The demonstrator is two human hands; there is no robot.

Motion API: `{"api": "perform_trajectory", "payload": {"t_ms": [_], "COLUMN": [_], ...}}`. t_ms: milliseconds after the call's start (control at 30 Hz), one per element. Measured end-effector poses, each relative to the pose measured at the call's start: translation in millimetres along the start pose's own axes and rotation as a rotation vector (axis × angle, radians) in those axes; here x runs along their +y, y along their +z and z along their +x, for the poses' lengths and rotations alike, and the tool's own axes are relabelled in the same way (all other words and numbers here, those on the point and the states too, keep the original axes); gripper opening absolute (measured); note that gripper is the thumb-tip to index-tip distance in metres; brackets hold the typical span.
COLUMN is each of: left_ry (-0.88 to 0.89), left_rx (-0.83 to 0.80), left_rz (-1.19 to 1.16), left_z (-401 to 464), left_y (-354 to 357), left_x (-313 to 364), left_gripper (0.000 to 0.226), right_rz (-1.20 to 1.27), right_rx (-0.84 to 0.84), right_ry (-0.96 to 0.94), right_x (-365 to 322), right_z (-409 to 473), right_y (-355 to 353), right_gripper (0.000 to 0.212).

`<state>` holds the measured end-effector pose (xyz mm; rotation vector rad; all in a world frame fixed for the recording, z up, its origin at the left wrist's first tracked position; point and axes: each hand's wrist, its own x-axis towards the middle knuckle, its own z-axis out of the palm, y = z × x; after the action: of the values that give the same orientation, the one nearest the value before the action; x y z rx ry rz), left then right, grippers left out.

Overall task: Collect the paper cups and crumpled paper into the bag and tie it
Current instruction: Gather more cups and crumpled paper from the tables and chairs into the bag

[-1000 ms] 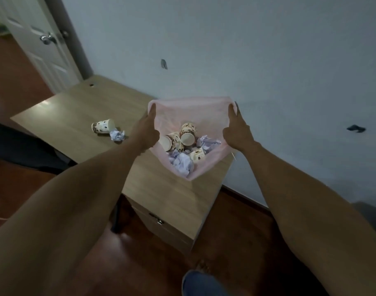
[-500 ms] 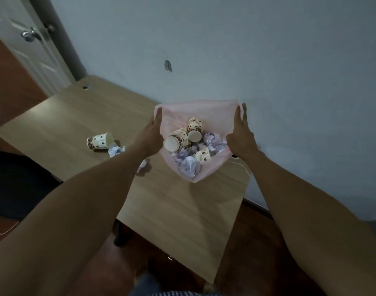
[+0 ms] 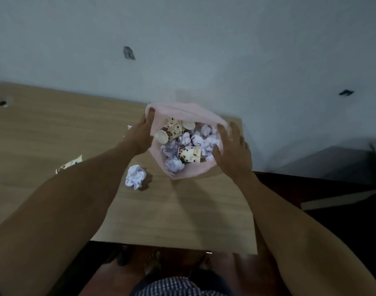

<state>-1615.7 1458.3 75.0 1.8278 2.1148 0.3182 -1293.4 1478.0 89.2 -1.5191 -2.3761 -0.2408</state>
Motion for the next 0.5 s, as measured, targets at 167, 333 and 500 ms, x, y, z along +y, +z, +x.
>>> {"api": "perform_trajectory", "payload": {"t_ms": [167,333,500], "left_ry": [0.076,0.189,0.215], "left_rx": [-0.011,0.045,0.180], "left_rz": [0.009,-0.050,-0.155], "left_z": [-2.6,4.5,-5.3], "left_y": [4.9,4.4,4.4], "left_x": [-19.2,-46.8,-63.3], "left_gripper": [0.092,0.099,0.058], "right_rz": [-0.166,-0.212,-0.161], "right_rx": [0.011,-0.341,-0.234], "right_ry": [-0.130,-0.063,-0.023], "right_x": [-28.2,-68.3,-72.3], "right_z": [30.6,76.4,102.4], "right_y": [-6.1,-1.2,1.8], "right_gripper": [0.070,0.055,0.026]}}
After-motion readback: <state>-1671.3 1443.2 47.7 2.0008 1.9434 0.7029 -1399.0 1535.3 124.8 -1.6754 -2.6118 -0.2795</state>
